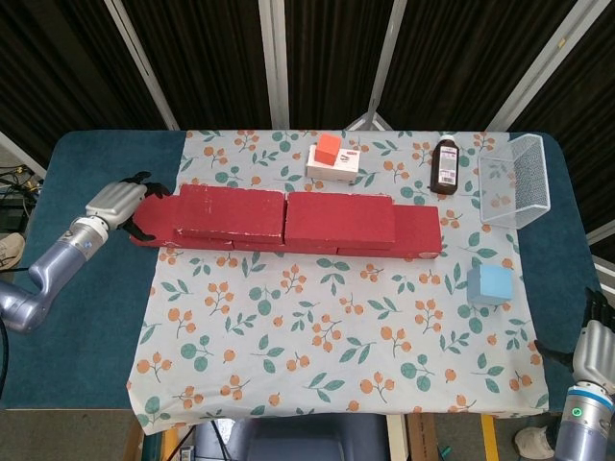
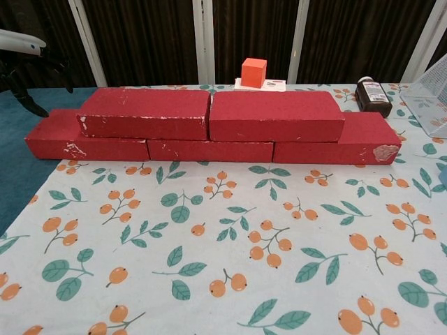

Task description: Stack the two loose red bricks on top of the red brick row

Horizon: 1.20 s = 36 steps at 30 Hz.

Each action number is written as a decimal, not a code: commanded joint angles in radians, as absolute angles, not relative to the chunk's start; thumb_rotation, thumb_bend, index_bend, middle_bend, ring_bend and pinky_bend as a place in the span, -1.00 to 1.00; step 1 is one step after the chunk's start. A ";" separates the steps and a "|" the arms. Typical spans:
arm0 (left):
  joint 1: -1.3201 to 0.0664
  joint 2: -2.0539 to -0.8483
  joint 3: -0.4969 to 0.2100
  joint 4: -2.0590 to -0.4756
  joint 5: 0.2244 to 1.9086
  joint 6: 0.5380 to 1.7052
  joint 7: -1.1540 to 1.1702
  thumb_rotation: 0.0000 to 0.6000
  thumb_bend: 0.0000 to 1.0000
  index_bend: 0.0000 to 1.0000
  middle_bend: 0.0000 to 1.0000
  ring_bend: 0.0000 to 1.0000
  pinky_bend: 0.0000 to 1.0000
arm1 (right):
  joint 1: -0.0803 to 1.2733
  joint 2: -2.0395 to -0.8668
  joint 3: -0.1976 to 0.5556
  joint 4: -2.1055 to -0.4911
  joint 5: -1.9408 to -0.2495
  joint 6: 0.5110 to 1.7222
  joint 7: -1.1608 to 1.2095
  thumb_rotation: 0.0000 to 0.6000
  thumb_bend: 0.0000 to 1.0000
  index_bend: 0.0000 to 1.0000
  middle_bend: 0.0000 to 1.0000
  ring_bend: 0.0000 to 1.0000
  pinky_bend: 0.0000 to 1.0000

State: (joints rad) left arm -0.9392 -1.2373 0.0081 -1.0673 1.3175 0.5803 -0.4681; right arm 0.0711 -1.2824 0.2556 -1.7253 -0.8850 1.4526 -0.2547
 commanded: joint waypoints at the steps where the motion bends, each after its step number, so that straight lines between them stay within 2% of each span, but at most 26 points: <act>1: -0.934 -1.253 0.003 -1.056 1.334 0.578 -0.478 1.00 -1.00 -0.51 -0.49 -1.00 -0.71 | 0.071 -1.282 0.256 -1.724 -0.885 1.452 -0.254 1.00 -0.76 -1.00 -0.89 -0.87 -1.00; 24: -0.921 -1.305 -0.026 -1.012 1.418 0.591 -0.548 1.00 -1.00 -0.49 -0.48 -0.99 -0.71 | 0.069 -1.274 0.257 -1.730 -0.884 1.447 -0.242 1.00 -0.76 -1.00 -0.89 -0.87 -1.00; 36: -0.922 -1.311 -0.020 -1.005 1.460 0.601 -0.601 1.00 -1.00 -0.48 -0.47 -0.99 -0.72 | 0.069 -1.270 0.255 -1.734 -0.883 1.443 -0.240 1.00 -0.76 -1.00 -0.89 -0.87 -1.00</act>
